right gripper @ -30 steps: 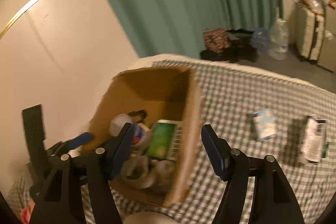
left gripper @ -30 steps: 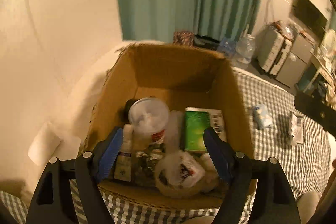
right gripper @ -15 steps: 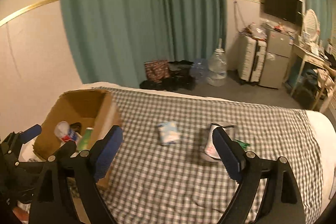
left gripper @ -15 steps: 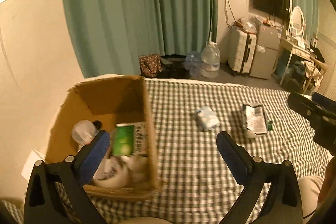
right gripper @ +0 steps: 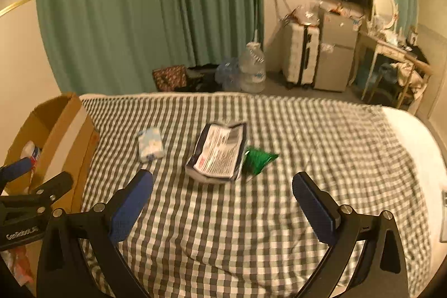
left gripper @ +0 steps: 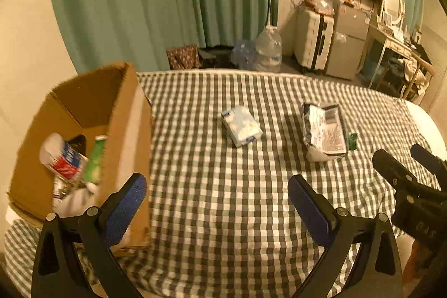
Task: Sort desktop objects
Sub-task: 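Grasp the blue floral tissue pack with the left tool while the right tool grasps the dark tissue packet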
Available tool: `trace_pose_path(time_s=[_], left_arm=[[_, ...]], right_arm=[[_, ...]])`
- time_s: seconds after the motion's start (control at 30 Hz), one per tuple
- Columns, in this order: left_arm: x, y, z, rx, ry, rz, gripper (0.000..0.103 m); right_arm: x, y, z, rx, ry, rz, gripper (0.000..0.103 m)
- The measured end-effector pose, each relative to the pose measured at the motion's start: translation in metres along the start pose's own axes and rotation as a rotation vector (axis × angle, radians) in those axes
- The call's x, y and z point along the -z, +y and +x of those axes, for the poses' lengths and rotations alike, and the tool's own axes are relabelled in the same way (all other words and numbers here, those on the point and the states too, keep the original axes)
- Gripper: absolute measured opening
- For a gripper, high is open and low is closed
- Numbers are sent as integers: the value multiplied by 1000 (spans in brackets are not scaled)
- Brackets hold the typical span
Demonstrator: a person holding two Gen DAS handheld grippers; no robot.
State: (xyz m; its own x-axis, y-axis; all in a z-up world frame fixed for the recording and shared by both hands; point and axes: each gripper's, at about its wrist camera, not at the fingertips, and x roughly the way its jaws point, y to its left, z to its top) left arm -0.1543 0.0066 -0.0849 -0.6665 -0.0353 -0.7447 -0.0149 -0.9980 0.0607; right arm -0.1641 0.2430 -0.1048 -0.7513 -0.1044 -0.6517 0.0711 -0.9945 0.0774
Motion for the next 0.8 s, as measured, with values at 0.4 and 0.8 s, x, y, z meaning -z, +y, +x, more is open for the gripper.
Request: trace_pose_path(time_s=[0.4,0.8], left_arm=[[-19,-10,94,7,111,-111,103],[-45,-17,159,10,154,-184,103]], right_arm=[[-2,0,77,-27,70,44,100],[-8,6,149,32,183,16,100]])
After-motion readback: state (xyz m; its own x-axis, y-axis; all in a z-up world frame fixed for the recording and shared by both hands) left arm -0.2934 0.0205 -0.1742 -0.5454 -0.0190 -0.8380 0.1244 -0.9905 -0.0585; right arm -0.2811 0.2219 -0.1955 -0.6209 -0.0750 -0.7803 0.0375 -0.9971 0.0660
